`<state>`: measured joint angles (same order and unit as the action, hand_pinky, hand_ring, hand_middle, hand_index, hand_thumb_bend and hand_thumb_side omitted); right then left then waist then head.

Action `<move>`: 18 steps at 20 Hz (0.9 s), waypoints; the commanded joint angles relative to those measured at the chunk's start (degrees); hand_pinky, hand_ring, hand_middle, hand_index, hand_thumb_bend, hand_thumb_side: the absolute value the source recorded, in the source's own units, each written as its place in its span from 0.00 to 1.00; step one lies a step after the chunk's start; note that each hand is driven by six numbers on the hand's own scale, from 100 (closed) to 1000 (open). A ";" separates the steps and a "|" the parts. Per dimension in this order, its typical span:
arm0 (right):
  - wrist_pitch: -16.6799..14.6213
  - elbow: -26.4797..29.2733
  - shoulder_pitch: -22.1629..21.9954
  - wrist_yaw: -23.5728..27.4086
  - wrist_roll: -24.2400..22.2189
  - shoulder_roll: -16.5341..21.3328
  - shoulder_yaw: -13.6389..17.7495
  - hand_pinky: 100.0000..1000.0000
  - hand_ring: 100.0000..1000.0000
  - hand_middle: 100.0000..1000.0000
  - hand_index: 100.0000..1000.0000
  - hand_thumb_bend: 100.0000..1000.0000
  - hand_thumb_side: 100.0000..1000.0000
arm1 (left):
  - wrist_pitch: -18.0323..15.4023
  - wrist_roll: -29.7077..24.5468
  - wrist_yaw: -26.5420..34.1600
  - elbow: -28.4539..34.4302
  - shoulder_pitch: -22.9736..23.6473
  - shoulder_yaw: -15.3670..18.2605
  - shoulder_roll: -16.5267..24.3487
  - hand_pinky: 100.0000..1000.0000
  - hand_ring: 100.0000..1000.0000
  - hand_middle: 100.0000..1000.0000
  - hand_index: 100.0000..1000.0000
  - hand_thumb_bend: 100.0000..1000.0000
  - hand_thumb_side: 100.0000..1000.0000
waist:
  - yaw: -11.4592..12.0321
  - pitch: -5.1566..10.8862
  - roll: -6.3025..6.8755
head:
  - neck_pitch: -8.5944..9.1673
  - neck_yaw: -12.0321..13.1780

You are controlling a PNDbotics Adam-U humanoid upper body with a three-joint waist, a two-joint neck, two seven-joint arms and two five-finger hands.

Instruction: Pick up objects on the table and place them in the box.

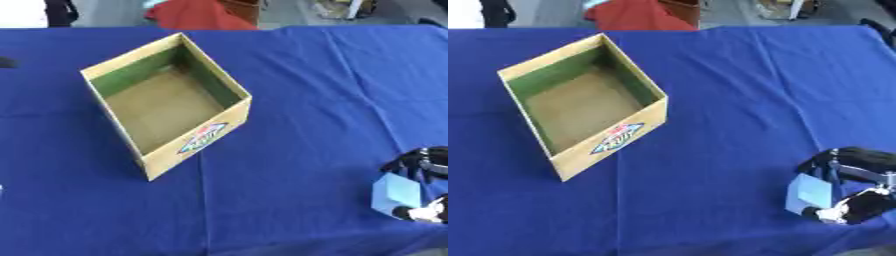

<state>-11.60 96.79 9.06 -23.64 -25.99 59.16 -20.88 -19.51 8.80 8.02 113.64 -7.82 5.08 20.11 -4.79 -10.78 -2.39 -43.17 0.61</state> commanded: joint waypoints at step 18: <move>-0.16 1.23 0.87 6.62 6.79 0.69 0.25 0.04 0.34 0.33 0.62 0.00 0.45 | 0.20 -0.50 0.30 0.95 -0.49 0.13 0.86 0.54 0.80 0.65 0.70 0.08 0.94 | 0.16 0.54 -0.11 | -0.06 -0.08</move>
<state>-11.52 97.19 9.18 -17.95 -19.71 58.26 -21.26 -19.37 8.38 8.07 113.64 -7.98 5.08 20.10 -4.63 -10.82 -2.54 -43.17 0.56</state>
